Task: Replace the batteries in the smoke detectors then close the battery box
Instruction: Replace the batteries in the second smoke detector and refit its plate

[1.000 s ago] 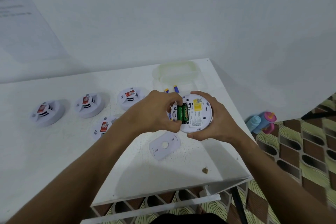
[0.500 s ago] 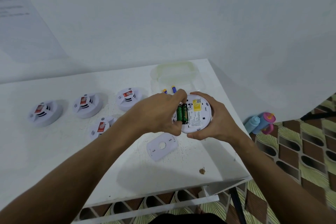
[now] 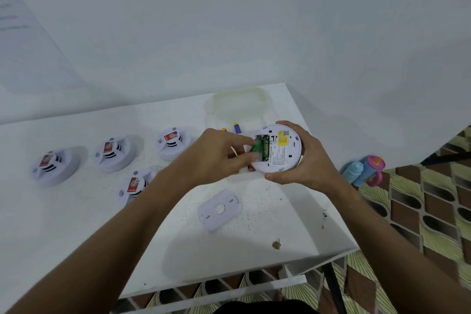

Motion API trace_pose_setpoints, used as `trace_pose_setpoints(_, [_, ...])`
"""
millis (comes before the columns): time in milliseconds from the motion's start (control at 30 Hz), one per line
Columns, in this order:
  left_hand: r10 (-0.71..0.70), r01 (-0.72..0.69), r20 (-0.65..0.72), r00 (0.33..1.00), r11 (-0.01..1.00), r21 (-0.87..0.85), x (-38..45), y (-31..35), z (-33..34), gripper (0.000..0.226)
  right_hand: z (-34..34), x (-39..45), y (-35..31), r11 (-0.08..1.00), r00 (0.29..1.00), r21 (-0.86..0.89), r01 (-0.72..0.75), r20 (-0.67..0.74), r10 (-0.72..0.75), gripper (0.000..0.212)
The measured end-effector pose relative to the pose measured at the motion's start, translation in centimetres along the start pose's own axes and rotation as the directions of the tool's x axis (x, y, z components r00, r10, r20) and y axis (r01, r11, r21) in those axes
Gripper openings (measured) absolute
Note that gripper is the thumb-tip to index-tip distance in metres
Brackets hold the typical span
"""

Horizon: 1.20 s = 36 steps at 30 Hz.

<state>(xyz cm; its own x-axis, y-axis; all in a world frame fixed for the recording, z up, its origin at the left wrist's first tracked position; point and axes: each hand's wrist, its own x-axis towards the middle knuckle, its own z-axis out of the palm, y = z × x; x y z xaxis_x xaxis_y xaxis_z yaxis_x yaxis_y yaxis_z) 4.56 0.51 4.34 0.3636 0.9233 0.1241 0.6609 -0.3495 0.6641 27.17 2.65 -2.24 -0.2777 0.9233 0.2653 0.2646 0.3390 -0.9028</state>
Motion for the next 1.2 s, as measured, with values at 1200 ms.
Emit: trace_pose_setpoints(1200, [-0.121,0.132,-0.073,0.990,0.978,0.162,9.4,-3.4,-0.1,0.020,-2.8,1.9,1.1,0.998,0.999,0.053,0.034,0.040,-0.037,0.086])
